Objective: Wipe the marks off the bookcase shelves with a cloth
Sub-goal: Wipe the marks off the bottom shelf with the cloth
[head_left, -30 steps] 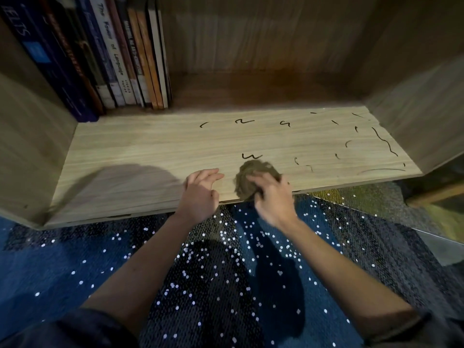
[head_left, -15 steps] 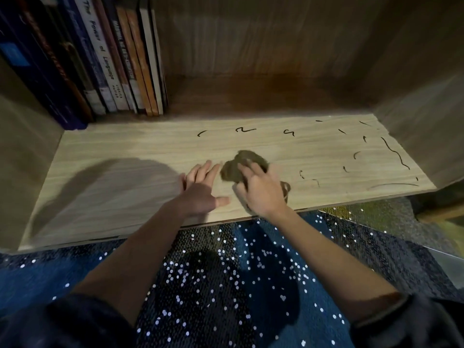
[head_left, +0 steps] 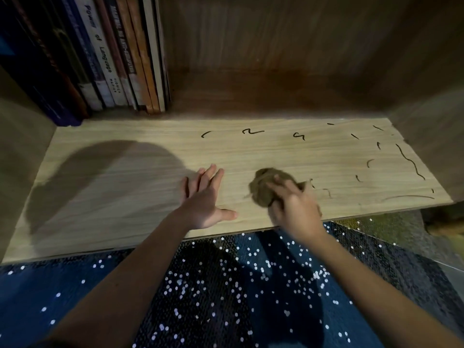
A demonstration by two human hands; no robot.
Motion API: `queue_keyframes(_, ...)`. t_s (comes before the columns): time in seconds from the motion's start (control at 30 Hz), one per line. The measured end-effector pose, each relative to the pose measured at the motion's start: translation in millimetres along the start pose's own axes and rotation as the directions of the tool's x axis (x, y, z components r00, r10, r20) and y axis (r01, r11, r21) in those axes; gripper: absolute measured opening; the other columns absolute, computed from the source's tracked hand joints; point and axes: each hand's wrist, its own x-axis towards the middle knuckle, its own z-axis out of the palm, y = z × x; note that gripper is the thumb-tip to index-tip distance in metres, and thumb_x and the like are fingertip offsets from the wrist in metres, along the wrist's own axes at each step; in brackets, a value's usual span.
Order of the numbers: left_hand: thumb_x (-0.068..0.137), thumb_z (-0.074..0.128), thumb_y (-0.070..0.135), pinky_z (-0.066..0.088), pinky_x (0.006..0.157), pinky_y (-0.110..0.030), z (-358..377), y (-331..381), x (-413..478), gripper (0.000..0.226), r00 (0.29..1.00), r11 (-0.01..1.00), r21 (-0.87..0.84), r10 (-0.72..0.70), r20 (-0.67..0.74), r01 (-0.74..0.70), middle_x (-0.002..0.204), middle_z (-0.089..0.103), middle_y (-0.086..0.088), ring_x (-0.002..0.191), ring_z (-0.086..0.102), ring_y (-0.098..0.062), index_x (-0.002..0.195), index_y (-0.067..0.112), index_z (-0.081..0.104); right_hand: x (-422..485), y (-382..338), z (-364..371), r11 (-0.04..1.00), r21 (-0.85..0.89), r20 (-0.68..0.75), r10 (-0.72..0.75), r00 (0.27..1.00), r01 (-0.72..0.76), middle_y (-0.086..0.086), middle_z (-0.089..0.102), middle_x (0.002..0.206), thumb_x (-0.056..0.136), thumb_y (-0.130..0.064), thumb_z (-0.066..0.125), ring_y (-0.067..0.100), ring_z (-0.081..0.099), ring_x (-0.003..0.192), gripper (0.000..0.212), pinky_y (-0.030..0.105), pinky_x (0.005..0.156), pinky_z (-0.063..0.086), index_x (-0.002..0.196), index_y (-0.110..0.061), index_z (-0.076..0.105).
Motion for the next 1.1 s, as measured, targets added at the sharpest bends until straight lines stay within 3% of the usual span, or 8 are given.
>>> queue_keyframes(0.1, 0.079, 0.064, 0.050, -0.018, 0.110, -0.043, -0.5, 0.0, -0.2, 0.103, 1.000, 1.000, -0.006, -0.004, 0.005, 0.004, 0.154, -0.021, 0.006, 0.140, -0.024, -0.019, 0.148, 0.024, -0.007, 37.7, -8.4, 4.5, 0.998, -0.042, -0.044, 0.038, 0.998, -0.040, 0.006, 0.051, 0.134, 0.090, -0.017, 0.048, 0.025, 0.045, 0.111, 0.042, 0.032, 0.093, 0.028, 0.132, -0.018, 0.049)
queue_keyframes(0.23, 0.079, 0.063, 0.052, -0.017, 0.111, -0.043, 0.1, 0.1, -1.1, 0.102, 1.000, 1.000, -0.003, -0.005, -0.018, 0.005, 0.155, -0.020, 0.007, 0.141, -0.022, -0.019, 0.148, 0.024, -0.006, 8.4, -42.6, 13.6, 0.979, 0.035, -0.081, -0.196, 0.977, 0.199, 0.010, 0.065, 0.115, 0.075, -0.015, 0.058, 0.013, 0.044, 0.094, 0.039, 0.030, 0.078, 0.040, 0.113, -0.012, 0.065)
queue_keyframes(0.43, 0.077, 0.068, 0.047, -0.016, 0.112, -0.042, 1.4, -0.6, -0.3, 0.102, 0.999, 0.998, -0.059, 0.018, -0.044, -0.021, 0.156, -0.014, 0.007, 0.142, -0.019, -0.016, 0.149, 0.025, 0.000, 55.6, -4.2, 10.4, 1.000, 0.008, 0.002, 0.002, 1.000, -0.002, 0.003, 0.047, 0.138, 0.090, -0.020, 0.048, 0.020, 0.044, 0.119, 0.043, 0.028, 0.092, 0.018, 0.133, -0.021, 0.048)
queue_keyframes(0.63, 0.089, 0.059, 0.011, 0.026, 0.110, -0.034, -24.9, -11.1, -7.0, 0.050, 0.972, 0.775, -0.618, -0.018, -0.234, -0.134, 0.148, 0.030, 0.005, 0.135, 0.031, -0.019, 0.135, 0.023, 0.044, -31.2, -34.8, 11.6, 0.964, 0.182, 0.023, -0.202, 0.979, 0.194, -0.007, 0.052, 0.133, 0.084, -0.017, 0.051, 0.021, 0.038, 0.099, 0.044, 0.035, 0.089, 0.041, 0.127, -0.025, 0.055)
queue_keyframes(0.77, 0.090, 0.052, 0.002, 0.038, 0.103, -0.034, -34.5, -10.1, 2.1, 0.040, 0.928, 0.849, -0.512, -0.077, -0.365, -0.131, 0.138, 0.043, 0.002, 0.126, 0.043, -0.019, 0.126, 0.019, 0.056, -58.4, -33.1, -4.4, 0.925, 0.311, 0.141, -0.274, 0.951, 0.220, -0.015, 0.052, 0.130, 0.085, -0.022, 0.040, 0.017, 0.035, 0.099, 0.042, 0.024, 0.087, 0.035, 0.122, -0.026, 0.059)
queue_keyframes(0.87, 0.087, 0.057, 0.009, 0.023, 0.114, -0.038, -35.7, -6.2, 17.0, 0.042, 0.918, 0.936, -0.338, -0.051, -0.394, -0.093, 0.143, 0.040, -0.005, 0.132, 0.035, -0.023, 0.129, 0.017, 0.054, -14.2, -35.8, -14.1, 0.930, 0.351, 0.034, -0.129, 0.991, 0.109, -0.011, 0.051, 0.132, 0.087, -0.023, 0.039, 0.017, 0.038, 0.106, 0.044, 0.022, 0.085, 0.030, 0.128, -0.025, 0.053)
queue_keyframes(0.97, 0.086, 0.062, 0.023, 0.014, 0.113, -0.031, -39.7, -2.8, 25.3, 0.055, 0.916, 0.973, -0.227, -0.125, -0.381, 0.038, 0.151, 0.027, -0.003, 0.138, 0.021, -0.026, 0.137, 0.020, 0.044, 38.4, -41.1, -7.2, 0.970, 0.243, -0.038, 0.018, 0.999, -0.008, 0.000, 0.046, 0.138, 0.090, -0.021, 0.043, 0.021, 0.039, 0.117, 0.044, 0.027, 0.093, 0.024, 0.134, -0.021, 0.047)
queue_keyframes(1.1, 0.080, 0.067, 0.042, 0.009, 0.114, -0.035, -47.5, -11.1, 31.8, 0.082, 0.928, 0.957, -0.223, -0.245, -0.282, 0.185, 0.157, 0.008, -0.001, 0.143, 0.004, -0.025, 0.147, 0.021, 0.024, 52.0, -41.6, 17.2, 0.994, -0.037, 0.126, 0.104, 0.987, -0.100, 0.001, 0.022, 0.151, 0.094, -0.041, 0.034, 0.033, 0.023, 0.128, 0.053, 0.042, 0.104, 0.021, 0.145, -0.025, 0.026)
